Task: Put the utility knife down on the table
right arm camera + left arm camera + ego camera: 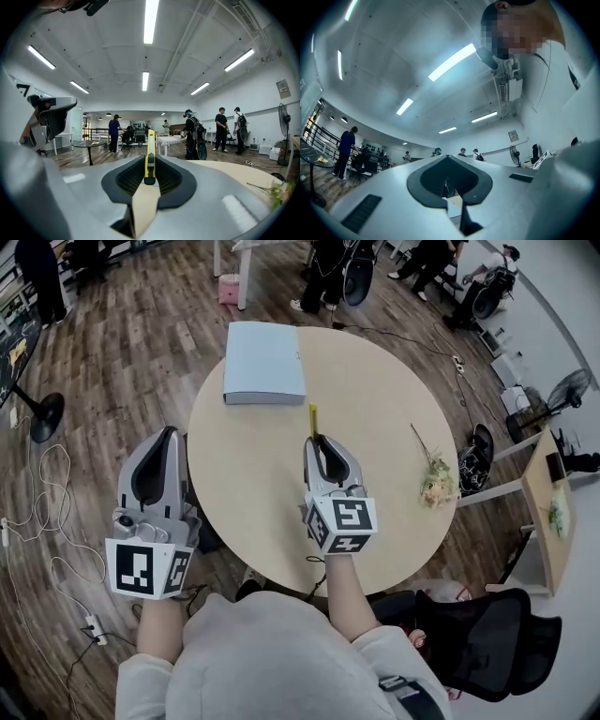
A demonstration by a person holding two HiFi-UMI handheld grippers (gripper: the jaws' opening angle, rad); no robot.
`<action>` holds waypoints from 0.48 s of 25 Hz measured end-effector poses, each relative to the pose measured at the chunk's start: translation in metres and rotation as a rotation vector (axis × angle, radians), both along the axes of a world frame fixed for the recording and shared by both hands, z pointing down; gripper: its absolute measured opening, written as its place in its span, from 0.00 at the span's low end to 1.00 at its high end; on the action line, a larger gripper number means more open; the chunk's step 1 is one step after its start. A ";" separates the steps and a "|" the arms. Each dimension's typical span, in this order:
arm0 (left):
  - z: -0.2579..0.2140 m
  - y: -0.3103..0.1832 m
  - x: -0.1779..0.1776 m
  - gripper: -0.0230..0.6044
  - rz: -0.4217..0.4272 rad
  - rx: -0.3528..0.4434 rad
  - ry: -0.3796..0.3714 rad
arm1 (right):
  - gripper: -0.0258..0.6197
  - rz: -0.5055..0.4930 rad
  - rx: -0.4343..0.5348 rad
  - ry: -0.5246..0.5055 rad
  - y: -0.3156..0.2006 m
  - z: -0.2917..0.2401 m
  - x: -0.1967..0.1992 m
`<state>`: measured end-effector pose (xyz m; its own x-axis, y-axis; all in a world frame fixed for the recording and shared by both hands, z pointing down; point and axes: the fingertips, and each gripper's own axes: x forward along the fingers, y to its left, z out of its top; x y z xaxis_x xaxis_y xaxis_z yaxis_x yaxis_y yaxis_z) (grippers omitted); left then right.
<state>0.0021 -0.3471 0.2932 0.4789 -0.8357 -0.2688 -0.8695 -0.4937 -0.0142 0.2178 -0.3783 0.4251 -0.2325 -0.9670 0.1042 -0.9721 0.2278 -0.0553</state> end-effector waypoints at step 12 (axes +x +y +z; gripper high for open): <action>0.018 -0.010 -0.013 0.05 -0.040 -0.044 -0.003 | 0.16 -0.037 -0.196 0.039 -0.027 0.081 -0.013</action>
